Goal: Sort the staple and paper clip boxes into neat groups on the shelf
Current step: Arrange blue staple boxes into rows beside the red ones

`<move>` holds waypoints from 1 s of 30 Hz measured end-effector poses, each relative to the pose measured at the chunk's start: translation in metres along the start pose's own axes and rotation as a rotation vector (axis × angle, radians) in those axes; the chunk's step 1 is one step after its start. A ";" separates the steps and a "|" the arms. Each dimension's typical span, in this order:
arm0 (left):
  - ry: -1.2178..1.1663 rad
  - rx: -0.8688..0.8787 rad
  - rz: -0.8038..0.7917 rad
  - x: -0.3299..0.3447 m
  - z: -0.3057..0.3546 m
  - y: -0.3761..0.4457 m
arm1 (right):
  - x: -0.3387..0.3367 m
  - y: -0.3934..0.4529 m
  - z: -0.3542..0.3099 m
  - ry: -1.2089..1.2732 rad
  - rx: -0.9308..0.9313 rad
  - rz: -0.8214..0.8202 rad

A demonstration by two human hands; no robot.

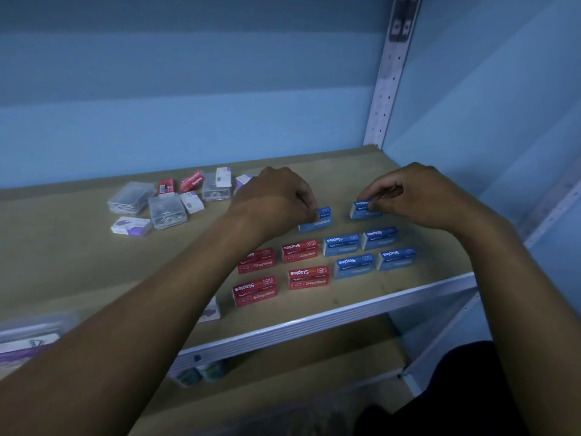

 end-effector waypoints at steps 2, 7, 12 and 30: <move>0.009 0.006 -0.013 0.008 0.007 0.003 | 0.000 -0.001 0.004 -0.010 -0.014 -0.007; 0.021 0.005 -0.028 0.021 0.010 0.007 | 0.002 -0.002 0.006 -0.008 -0.036 -0.019; 0.028 0.002 -0.035 0.028 0.011 0.007 | 0.009 -0.002 0.004 -0.009 -0.055 -0.059; 0.025 0.025 -0.002 0.007 0.000 -0.002 | 0.007 0.003 0.013 0.030 0.040 -0.002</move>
Point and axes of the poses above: each hand's wrist, its own y-axis towards the middle knuckle, its own x-axis out of the palm, z = x × y, the point moved 9 cm from there along y, towards the middle knuckle, and after that the axes turned 15 degrees about z, right-handed, at the moved point
